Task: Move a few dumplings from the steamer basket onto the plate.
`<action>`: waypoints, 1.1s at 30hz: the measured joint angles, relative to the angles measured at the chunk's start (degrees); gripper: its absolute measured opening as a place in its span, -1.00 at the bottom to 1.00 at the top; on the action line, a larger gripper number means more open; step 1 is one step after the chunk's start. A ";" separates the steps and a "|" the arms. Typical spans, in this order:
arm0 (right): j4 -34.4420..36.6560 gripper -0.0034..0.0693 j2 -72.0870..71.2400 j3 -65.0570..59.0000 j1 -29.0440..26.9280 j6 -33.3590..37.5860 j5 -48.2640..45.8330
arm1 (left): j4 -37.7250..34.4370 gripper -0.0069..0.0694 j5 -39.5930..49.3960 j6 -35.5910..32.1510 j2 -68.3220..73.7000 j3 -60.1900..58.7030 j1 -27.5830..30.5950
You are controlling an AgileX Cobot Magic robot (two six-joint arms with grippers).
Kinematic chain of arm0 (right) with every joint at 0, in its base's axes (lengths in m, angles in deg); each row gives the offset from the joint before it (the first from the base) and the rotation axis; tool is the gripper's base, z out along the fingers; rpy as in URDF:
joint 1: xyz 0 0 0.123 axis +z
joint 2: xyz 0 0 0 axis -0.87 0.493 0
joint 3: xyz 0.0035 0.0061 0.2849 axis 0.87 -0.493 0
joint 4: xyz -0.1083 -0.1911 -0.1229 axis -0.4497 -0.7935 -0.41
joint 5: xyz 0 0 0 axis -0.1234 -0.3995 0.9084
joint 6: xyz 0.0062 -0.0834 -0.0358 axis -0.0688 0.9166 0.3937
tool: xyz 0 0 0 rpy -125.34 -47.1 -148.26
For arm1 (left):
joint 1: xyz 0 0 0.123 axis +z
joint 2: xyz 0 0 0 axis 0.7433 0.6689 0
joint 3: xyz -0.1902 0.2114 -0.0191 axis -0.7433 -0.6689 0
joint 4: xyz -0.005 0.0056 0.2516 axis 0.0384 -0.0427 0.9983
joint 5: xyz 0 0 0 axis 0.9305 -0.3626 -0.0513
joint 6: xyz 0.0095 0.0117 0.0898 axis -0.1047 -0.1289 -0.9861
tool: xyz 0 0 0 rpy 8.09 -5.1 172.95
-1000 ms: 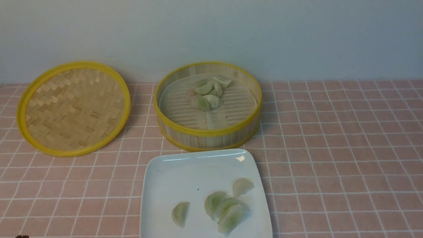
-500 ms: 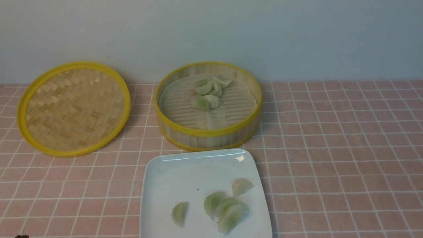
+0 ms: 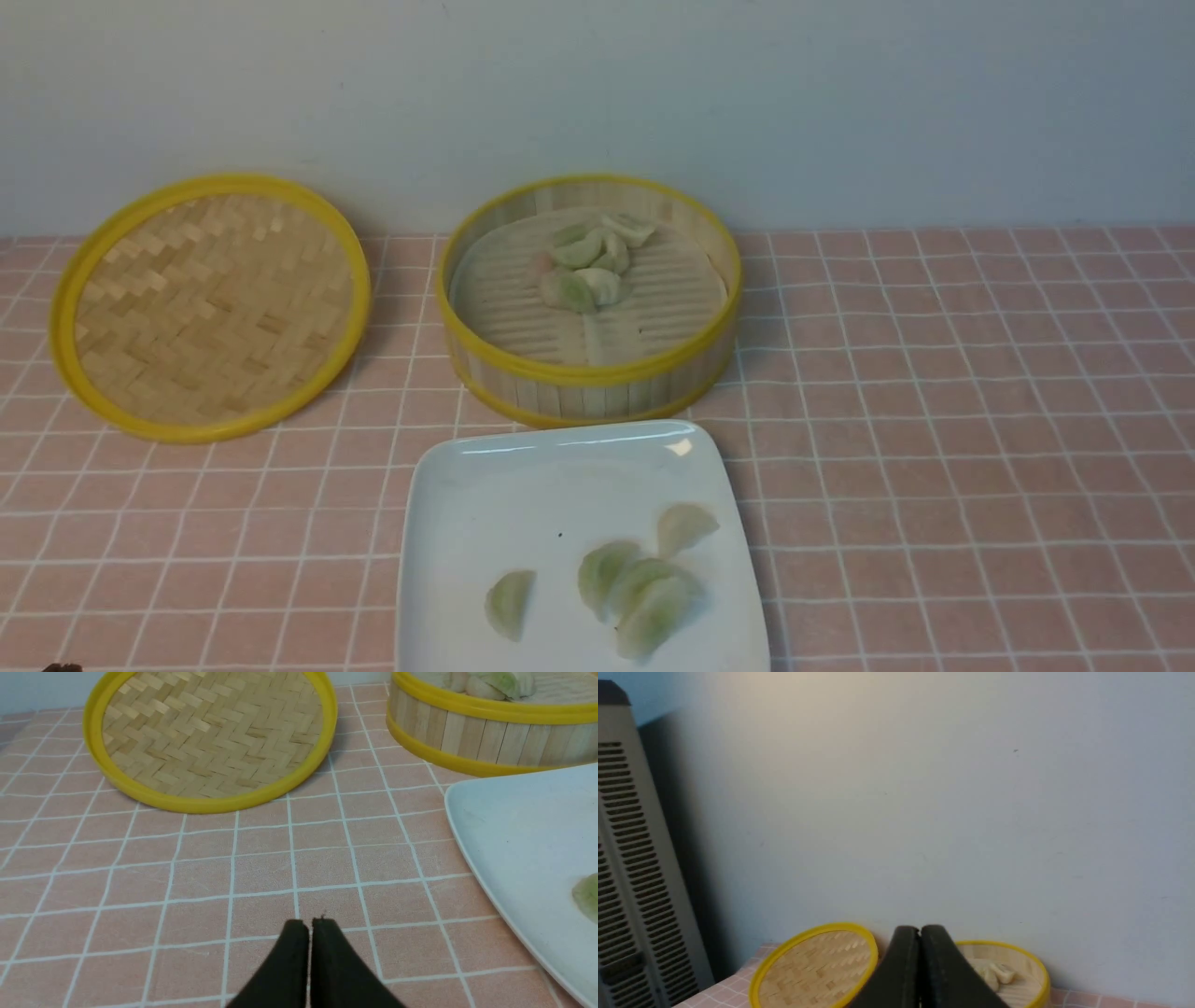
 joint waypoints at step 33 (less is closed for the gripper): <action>13.66 -0.94 0.00 -24.52 -42.10 19.39 0.23 | 0.00 -0.83 0.00 0.00 -0.04 0.00 0.00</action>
